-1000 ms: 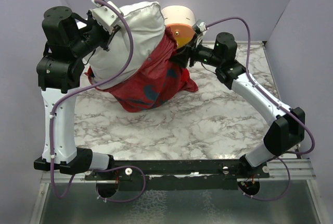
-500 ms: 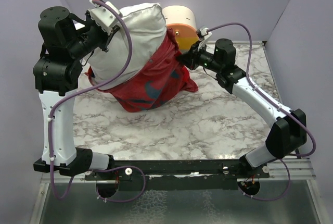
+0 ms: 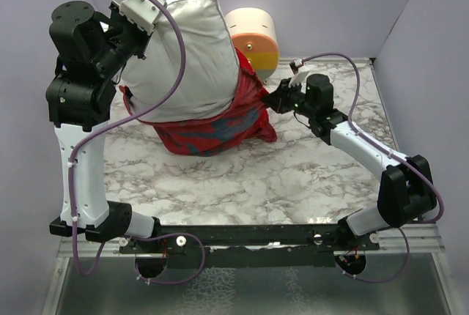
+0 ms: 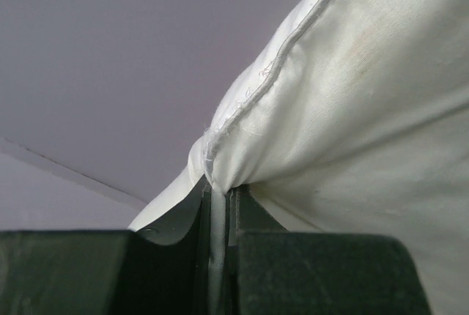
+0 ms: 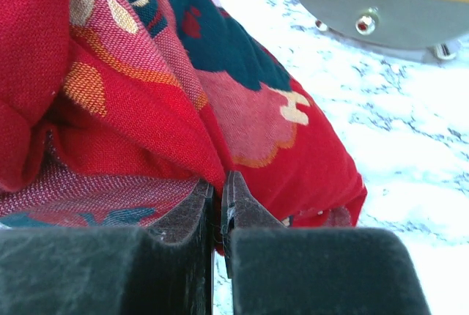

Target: Remove the pillowcase from the pillow

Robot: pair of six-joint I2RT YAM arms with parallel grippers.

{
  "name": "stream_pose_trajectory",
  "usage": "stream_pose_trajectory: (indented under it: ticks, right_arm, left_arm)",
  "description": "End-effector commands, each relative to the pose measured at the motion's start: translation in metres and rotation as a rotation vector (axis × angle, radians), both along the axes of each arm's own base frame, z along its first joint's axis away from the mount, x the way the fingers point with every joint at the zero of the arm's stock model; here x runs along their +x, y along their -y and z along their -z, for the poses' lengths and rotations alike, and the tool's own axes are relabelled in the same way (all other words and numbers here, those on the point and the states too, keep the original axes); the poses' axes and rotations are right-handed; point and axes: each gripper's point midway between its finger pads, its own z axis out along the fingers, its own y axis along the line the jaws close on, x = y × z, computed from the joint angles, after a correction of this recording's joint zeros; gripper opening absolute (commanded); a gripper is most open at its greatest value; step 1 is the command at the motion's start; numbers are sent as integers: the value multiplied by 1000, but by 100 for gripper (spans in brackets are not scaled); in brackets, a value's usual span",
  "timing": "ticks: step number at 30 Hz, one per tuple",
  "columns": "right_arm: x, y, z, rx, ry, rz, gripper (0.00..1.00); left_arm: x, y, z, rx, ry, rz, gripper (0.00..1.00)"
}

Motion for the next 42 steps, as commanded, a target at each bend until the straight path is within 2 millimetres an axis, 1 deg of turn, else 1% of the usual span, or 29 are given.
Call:
stream_pose_trajectory:
  ticks: [1, 4, 6, 9, 12, 13, 14, 16, 17, 18, 19, 20, 21, 22, 23, 25, 27, 29, 30, 31, 32, 34, 35, 36, 37, 39, 42]
  right_arm:
    - [5, 42, 82, -127, -209, 213, 1]
    - [-2, 55, 115, -171, -294, 278, 1]
    - [-9, 61, 133, -200, -345, 300, 1]
    - [-16, 69, 152, -233, -402, 336, 1]
    - [-21, 72, 159, -254, -438, 341, 1]
    - [-21, 73, 159, -263, -442, 340, 1]
    - [-21, 74, 157, -268, -443, 343, 1]
    - [-19, 74, 145, -271, -424, 341, 1]
    - [-16, 75, 134, -274, -407, 345, 3]
    - [-12, 76, 119, -272, -377, 352, 7]
    - [-7, 75, 99, -260, -339, 354, 19]
    - [-3, 72, 73, -237, -282, 339, 36]
    - [1, 68, 46, -208, -222, 323, 50]
    - [4, 63, 13, -173, -147, 296, 60]
    - [4, 58, -16, -144, -84, 269, 67]
    - [1, 46, -77, -91, 32, 187, 78]
    - [-6, 32, -125, -52, 119, 90, 85]
    - [-19, 16, -167, -6, 199, -25, 91]
    - [-28, 7, -192, 30, 256, -96, 94]
    - [-38, -2, -209, 62, 300, -171, 97]
    - [-47, -9, -224, 89, 338, -234, 100]
    - [-66, -28, -251, 125, 407, -364, 100]
    - [-74, -38, -262, 135, 435, -415, 100]
    - [-84, -52, -271, 141, 463, -471, 100]
    - [-89, -63, -278, 145, 482, -510, 100]
    - [-92, -81, -287, 148, 507, -567, 100]
    - [-85, -94, -294, 165, 533, -596, 100]
  left_arm:
    - [-38, -57, -132, -86, 482, -272, 0]
    - [-49, -71, -157, -129, 578, -343, 0]
    - [-58, -82, -175, -178, 650, -394, 0]
    - [-74, -94, -196, -273, 739, -434, 0]
    - [-89, -98, -211, -367, 805, -428, 0]
    - [-93, -98, -214, -389, 818, -418, 0]
    - [-96, -97, -217, -405, 827, -408, 0]
    - [-97, -92, -219, -414, 818, -376, 0]
    - [-94, -89, -217, -411, 800, -361, 0]
    - [-91, -85, -213, -405, 773, -341, 0]
    - [-85, -78, -205, -386, 732, -310, 0]
    - [-78, -69, -196, -365, 683, -272, 0]
    - [-71, -59, -183, -344, 622, -229, 0]
    - [-64, -50, -170, -330, 564, -190, 0]
    - [-60, -42, -157, -325, 508, -153, 0]
    - [-52, -25, -132, -314, 408, -78, 0]
    - [-45, -12, -110, -319, 316, -18, 0]
    - [-40, 1, -90, -315, 226, 38, 0]
    - [-39, 7, -83, -311, 192, 67, 0]
    - [-38, 13, -75, -303, 160, 95, 0]
    - [-38, 17, -70, -301, 134, 118, 0]
    - [-37, 25, -60, -302, 89, 154, 0]
    - [-37, 28, -57, -304, 73, 169, 0]
    - [-37, 31, -53, -305, 57, 184, 0]
    - [-37, 33, -50, -307, 44, 198, 0]
    - [-39, 39, -44, -307, 14, 229, 0]
    - [-43, 45, -37, -307, -20, 262, 0]
